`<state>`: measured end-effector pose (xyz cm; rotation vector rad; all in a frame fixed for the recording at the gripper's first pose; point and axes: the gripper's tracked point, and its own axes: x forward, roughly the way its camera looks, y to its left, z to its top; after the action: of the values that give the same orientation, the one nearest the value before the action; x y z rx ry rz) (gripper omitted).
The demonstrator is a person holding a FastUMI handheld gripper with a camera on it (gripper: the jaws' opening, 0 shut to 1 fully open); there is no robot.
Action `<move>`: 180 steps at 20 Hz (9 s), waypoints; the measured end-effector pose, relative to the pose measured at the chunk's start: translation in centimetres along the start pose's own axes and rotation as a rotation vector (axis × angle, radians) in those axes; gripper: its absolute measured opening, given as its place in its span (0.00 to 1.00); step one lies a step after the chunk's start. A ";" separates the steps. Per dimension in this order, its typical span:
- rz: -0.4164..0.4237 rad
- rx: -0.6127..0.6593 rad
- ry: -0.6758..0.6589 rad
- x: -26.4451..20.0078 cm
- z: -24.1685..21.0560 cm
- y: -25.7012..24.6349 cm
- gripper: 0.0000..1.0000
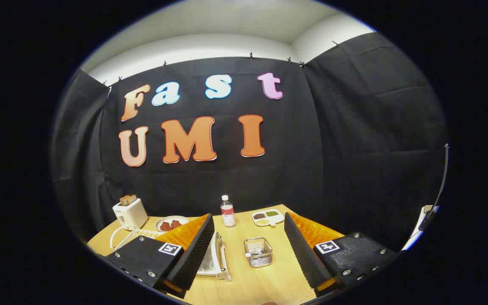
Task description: Take the plate from the dish rack, then take the spoon from the basket and place it into the plate.
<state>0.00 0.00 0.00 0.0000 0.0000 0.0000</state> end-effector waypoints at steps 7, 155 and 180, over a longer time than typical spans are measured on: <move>0.110 0.011 0.051 -0.2 0.9 3.9 0.99; 0.037 -0.204 0.179 11.1 -18.2 -2.0 0.84; 0.026 -0.207 0.089 5.6 -9.7 1.7 0.05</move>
<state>5.65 1.73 -9.68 -0.2073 0.0885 0.0258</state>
